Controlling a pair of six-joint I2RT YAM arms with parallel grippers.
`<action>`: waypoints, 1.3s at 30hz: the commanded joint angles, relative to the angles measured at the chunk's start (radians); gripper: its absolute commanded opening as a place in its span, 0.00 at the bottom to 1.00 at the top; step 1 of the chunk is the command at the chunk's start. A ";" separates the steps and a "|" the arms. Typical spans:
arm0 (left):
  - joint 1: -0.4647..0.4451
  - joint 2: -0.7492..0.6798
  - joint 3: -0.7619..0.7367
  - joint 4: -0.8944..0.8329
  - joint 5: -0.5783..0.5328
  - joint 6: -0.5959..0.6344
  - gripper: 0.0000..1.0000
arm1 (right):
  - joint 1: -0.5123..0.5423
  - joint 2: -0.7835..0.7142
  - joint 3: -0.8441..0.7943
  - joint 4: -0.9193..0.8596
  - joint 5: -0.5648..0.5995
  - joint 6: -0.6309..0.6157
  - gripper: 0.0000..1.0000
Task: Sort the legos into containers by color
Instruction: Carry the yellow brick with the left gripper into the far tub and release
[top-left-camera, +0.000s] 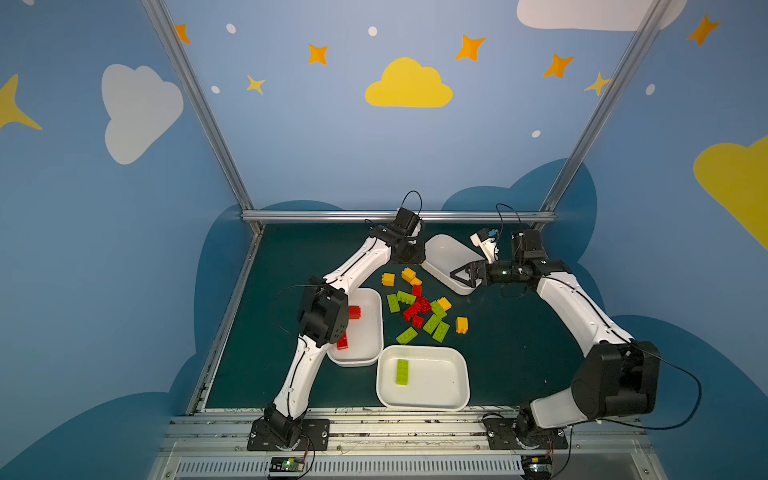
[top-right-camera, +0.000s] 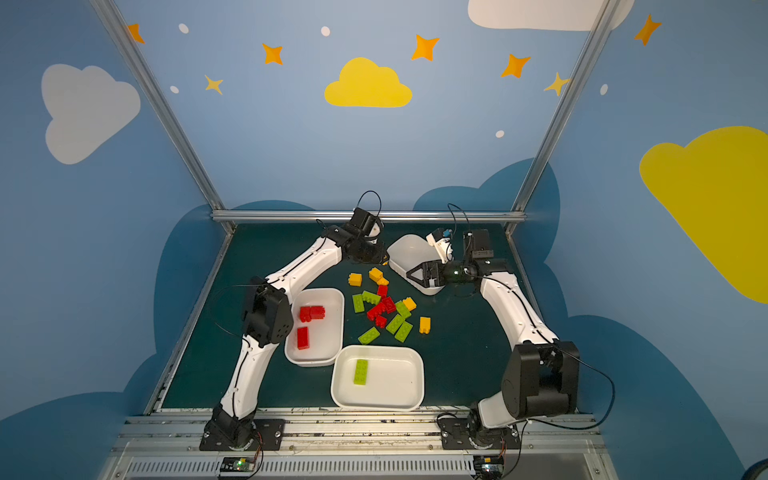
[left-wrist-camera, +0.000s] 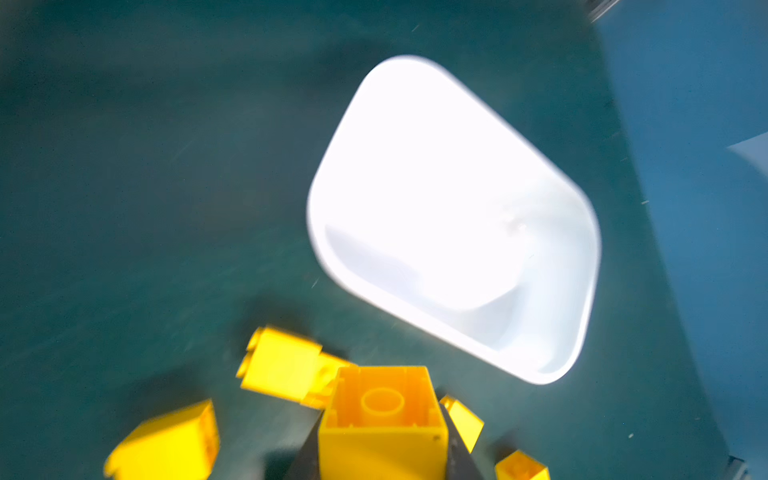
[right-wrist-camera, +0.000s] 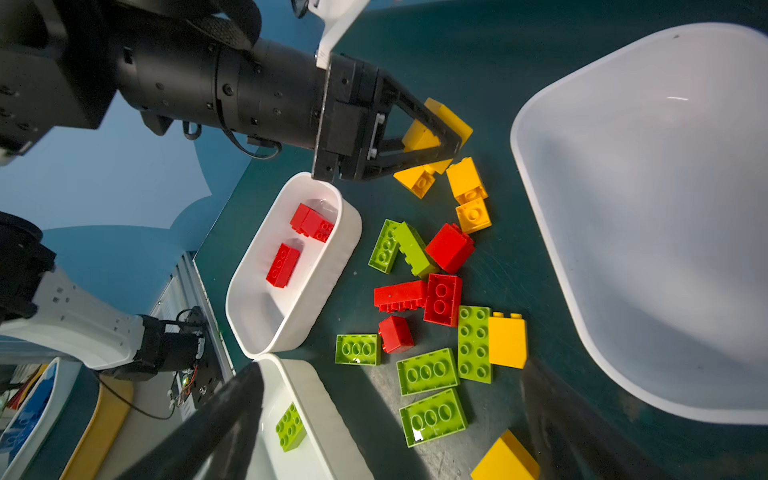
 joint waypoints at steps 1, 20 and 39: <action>-0.004 0.072 0.088 0.090 0.048 0.017 0.26 | -0.018 -0.037 -0.006 -0.008 0.040 0.021 0.95; -0.028 0.336 0.307 0.282 -0.052 0.156 0.28 | -0.067 -0.083 -0.034 0.006 0.080 0.038 0.95; -0.039 0.131 0.266 0.039 -0.069 0.189 0.73 | -0.070 -0.101 -0.044 -0.016 0.055 0.024 0.95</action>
